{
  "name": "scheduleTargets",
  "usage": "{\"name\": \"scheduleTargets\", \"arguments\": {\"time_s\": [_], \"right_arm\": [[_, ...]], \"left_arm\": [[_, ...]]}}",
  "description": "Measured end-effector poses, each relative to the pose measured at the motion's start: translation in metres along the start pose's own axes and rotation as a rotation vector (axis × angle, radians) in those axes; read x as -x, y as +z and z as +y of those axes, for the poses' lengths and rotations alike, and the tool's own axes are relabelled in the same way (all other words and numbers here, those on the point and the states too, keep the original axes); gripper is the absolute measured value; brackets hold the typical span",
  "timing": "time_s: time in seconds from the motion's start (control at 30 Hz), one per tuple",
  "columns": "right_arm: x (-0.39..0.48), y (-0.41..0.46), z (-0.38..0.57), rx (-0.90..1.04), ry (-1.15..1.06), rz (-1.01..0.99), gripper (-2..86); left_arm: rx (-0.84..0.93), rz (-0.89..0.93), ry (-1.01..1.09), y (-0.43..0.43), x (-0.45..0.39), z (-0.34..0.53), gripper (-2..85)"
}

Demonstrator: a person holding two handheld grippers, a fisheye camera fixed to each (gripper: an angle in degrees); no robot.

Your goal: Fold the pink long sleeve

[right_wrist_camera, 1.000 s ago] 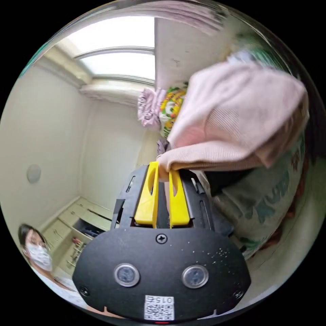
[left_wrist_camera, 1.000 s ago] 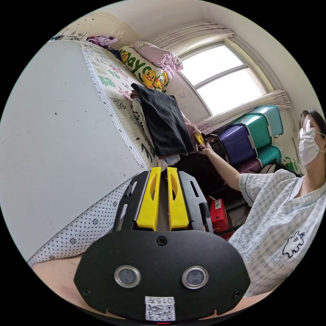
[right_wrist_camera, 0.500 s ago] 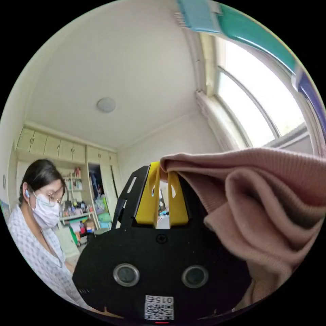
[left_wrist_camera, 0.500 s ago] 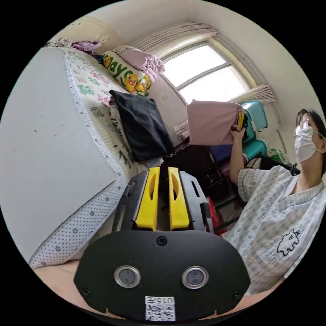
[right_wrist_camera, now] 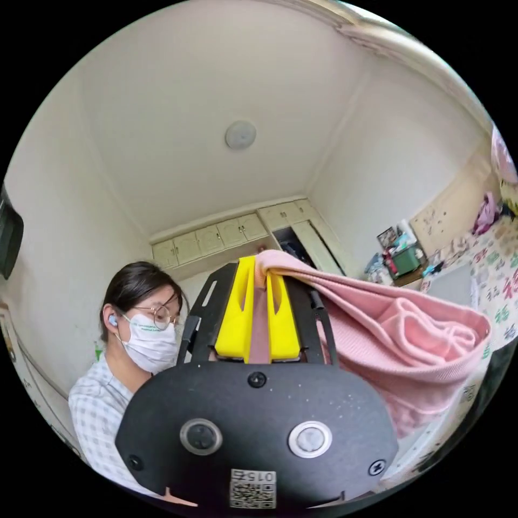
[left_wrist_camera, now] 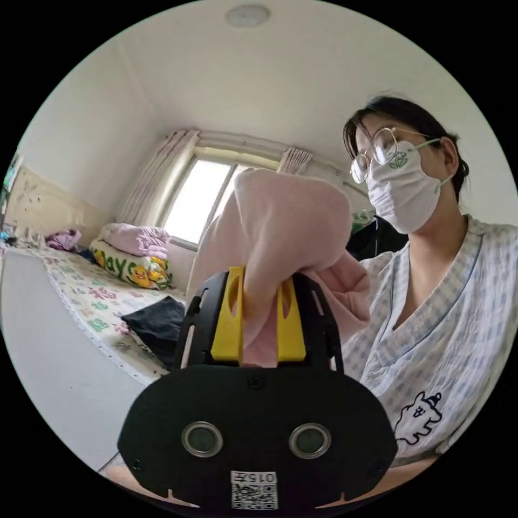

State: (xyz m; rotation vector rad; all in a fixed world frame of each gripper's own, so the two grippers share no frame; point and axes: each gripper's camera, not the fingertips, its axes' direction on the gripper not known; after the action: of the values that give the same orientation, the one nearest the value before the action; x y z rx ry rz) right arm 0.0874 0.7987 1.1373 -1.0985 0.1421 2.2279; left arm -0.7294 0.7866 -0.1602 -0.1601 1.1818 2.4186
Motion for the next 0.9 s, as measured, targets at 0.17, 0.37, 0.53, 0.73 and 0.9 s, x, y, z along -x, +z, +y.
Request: {"name": "scheduleTargets", "arguments": {"time_s": [0.17, 0.37, 0.53, 0.73, 0.9], "right_arm": [[-0.089, 0.106, 0.065, 0.146, 0.143, -0.006, 4.4], [-0.242, 0.192, 0.199, 0.434, 0.348, 0.310, 7.1], [-0.301, 0.163, 0.364, 0.612, 0.378, 0.371, 10.5], [-0.318, 0.139, 0.524, 0.889, 0.447, 0.352, 23.4], [-0.256, 0.166, 0.592, 1.072, 0.107, 0.491, 27.1]], "left_arm": [[-0.073, -0.131, -0.110, -0.086, -0.006, 0.034, 4.9], [-0.161, -0.290, -0.383, -0.174, 0.029, 0.110, 4.6], [-0.206, -0.522, -0.639, -0.240, 0.068, 0.185, 4.6], [-0.268, -0.491, -0.668, -0.268, 0.080, 0.202, 4.5], [-0.316, -0.444, -0.713, -0.268, 0.085, 0.214, 4.7]]}}
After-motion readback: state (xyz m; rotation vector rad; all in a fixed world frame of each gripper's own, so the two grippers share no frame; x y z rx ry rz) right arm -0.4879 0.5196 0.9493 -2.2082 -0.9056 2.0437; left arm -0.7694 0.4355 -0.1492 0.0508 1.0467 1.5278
